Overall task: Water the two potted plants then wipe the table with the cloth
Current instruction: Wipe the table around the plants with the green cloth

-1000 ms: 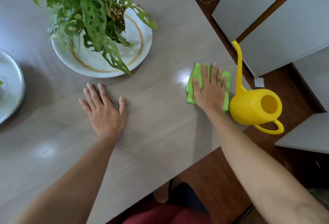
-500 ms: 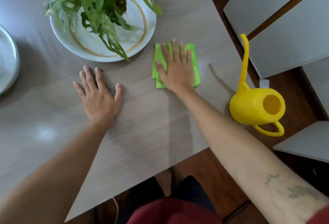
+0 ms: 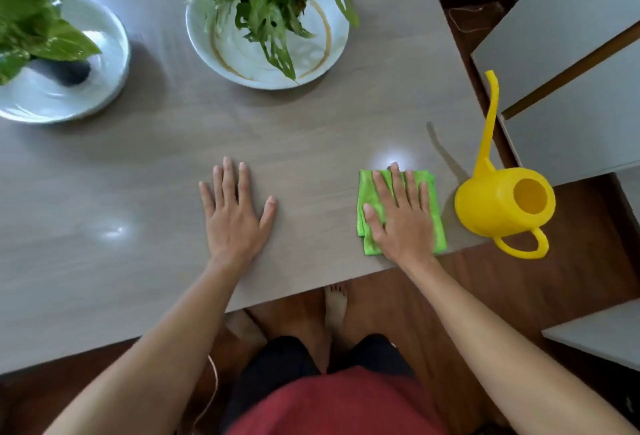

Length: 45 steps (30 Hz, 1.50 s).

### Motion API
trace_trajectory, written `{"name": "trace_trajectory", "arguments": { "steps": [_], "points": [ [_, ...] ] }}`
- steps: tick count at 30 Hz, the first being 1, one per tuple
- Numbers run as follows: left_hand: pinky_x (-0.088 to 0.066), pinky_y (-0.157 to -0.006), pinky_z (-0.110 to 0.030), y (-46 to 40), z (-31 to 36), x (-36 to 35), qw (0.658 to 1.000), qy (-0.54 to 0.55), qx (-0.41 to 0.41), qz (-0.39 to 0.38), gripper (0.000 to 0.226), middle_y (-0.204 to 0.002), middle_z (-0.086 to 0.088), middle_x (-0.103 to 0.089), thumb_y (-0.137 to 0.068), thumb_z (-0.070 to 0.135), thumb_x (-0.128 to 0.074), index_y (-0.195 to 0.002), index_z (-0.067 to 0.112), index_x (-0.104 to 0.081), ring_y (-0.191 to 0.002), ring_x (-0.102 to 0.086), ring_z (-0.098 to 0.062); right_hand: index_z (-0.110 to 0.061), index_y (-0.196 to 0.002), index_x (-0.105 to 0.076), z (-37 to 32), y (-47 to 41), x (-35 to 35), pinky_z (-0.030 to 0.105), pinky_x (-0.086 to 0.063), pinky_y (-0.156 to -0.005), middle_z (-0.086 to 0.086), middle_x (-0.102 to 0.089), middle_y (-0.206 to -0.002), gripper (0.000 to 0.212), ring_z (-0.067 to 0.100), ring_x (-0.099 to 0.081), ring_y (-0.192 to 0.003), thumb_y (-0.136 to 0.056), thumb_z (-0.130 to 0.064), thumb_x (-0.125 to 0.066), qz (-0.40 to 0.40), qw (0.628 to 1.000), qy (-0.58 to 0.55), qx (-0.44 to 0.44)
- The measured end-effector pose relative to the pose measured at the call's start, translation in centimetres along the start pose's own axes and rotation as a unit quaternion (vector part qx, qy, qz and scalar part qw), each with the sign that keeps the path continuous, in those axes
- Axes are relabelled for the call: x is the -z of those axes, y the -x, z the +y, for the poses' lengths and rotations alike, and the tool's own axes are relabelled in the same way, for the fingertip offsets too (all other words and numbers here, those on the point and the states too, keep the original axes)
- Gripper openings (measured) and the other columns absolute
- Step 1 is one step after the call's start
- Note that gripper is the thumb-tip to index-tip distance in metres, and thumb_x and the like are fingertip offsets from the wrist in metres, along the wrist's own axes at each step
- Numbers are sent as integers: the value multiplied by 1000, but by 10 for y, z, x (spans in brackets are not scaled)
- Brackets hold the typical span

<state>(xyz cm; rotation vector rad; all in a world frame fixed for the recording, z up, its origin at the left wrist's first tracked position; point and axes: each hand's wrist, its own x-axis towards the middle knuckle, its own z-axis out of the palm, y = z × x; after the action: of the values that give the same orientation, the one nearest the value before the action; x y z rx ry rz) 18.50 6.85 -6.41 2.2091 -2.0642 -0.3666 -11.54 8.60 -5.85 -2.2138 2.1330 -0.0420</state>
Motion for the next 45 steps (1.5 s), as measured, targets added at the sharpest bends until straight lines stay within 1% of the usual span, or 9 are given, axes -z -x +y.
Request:
{"name": "trace_trajectory", "arguments": {
  "steps": [6,9,19,25,28,34,41,43,45],
  "points": [
    [-3,-126,-47,1,-6,11,998,59,-29,5,76,-167,-14,-13,-98,54,-32,-157,8,-23,-155,-7,-30,-25,-157,-28,-49,10,-4,54,-12,-122,10,-20,-165,64,35,-18,-151,-100,-55,-27,6,999,-3,-43],
    [-3,-127,-41,10,-43,21,995,101,-4,19,74,-167,-13,-13,-98,53,-32,-157,8,-23,-155,-6,-27,-23,-157,-28,-95,14,-9,56,-14,-122,11,-19,-165,65,36,-17,-151,-100,-54,-30,16,999,-12,-31],
    [-1,-126,-41,37,-228,65,981,105,153,61,75,-167,-14,-11,-97,51,-35,-157,7,-24,-155,-6,-28,-25,-157,-27,-307,28,-29,57,-14,-121,11,-17,-165,67,35,-12,-152,-98,-53,-40,14,990,-53,133],
    [4,-126,-39,64,-330,82,960,84,255,78,78,-167,-13,-4,-97,56,-25,-159,9,-15,-155,-1,-26,-27,-156,-29,-419,36,-38,57,-14,-121,10,-16,-166,69,32,-9,-153,-95,-55,-45,-3,967,-71,245],
    [2,-126,-42,78,-373,90,945,73,305,91,75,-167,-15,-5,-99,52,-29,-158,8,-17,-155,-2,-29,-30,-155,-30,-472,34,-42,56,-14,-121,8,-17,-166,69,30,-8,-154,-93,-55,-46,-23,949,-90,300],
    [2,-125,-49,92,-437,104,928,56,355,103,70,-167,-17,-8,-97,51,-28,-158,18,-24,-154,-4,-34,-35,-155,-30,-511,-20,-45,54,-14,-121,5,-18,-165,66,29,-14,-153,-94,-59,-43,-31,929,-58,364],
    [4,-123,-52,99,-466,97,917,24,384,103,69,-168,-8,-6,-96,55,-26,-158,26,-21,-155,-4,-30,-35,-156,-25,-575,-120,-37,51,-9,-123,5,-15,-166,65,30,-13,-153,-96,-59,-34,-37,963,-27,265],
    [3,-124,-52,100,-467,96,918,25,382,106,68,-168,-8,-6,-96,54,-27,-158,27,-22,-155,-5,-30,-33,-157,-26,-584,-95,-41,52,-10,-122,6,-15,-166,66,31,-11,-153,-96,-57,-35,-35,952,-31,303],
    [2,-124,-53,100,-468,95,917,31,380,113,67,-168,-9,-8,-97,53,-28,-158,26,-24,-154,-7,-31,-31,-156,-28,-585,-53,-48,53,-13,-121,7,-17,-166,66,31,-11,-153,-97,-57,-38,-32,910,-48,411]
  ]
}}
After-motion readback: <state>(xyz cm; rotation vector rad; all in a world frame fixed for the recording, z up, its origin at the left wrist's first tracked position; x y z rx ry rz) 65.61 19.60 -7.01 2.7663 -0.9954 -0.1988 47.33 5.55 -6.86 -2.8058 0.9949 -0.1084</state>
